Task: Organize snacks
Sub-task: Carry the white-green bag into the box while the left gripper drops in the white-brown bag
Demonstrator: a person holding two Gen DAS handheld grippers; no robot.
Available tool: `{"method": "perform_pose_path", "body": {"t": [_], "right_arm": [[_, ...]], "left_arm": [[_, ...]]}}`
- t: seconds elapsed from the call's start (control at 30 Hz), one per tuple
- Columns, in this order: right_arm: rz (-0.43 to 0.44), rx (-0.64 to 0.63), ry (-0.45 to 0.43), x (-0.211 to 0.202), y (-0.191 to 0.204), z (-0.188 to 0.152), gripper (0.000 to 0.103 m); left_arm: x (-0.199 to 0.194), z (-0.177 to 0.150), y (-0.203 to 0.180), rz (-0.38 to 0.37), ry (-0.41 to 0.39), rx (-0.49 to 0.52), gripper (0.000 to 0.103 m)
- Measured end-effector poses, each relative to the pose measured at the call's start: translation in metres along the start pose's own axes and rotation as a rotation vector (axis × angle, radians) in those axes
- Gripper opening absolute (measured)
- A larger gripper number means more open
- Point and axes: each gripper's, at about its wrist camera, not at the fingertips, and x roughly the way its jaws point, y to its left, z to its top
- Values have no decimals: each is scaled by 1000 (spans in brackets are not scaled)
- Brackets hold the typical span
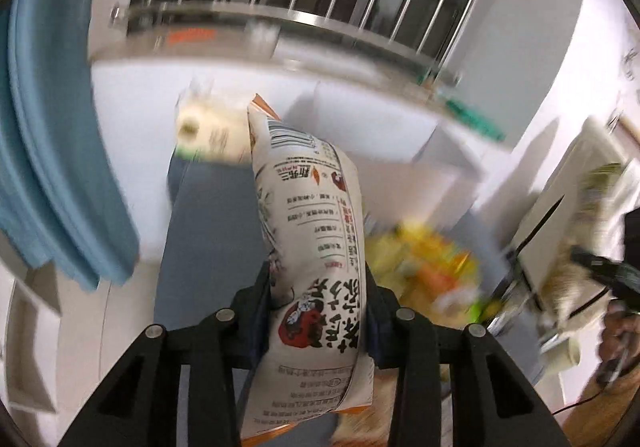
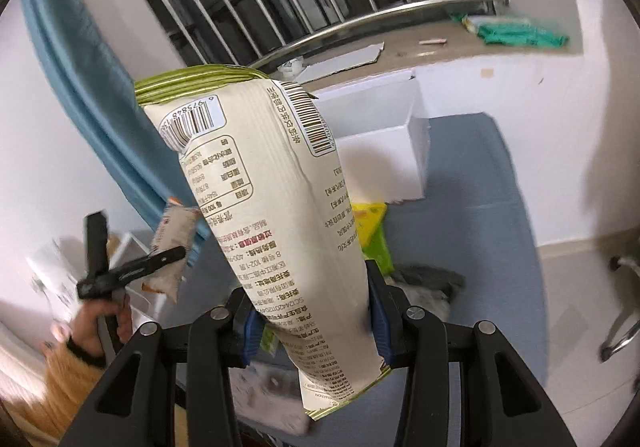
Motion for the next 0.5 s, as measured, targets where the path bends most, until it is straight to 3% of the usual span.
{"method": "perform_pose_path", "body": {"t": [0.1, 0.23, 0.37, 0.5], "right_arm": [[-26, 12, -28, 18, 7, 40, 48], [-4, 58, -68, 43, 10, 98, 48], [-61, 91, -60, 84, 7, 157, 48], [-174, 68, -18, 120, 3, 189, 48]], "left_arm": [[0, 39, -24, -70, -73, 11, 42], [31, 94, -47, -132, -104, 27, 42], [80, 141, -56, -137, -84, 26, 42], [131, 173, -61, -81, -45, 38, 42]]}}
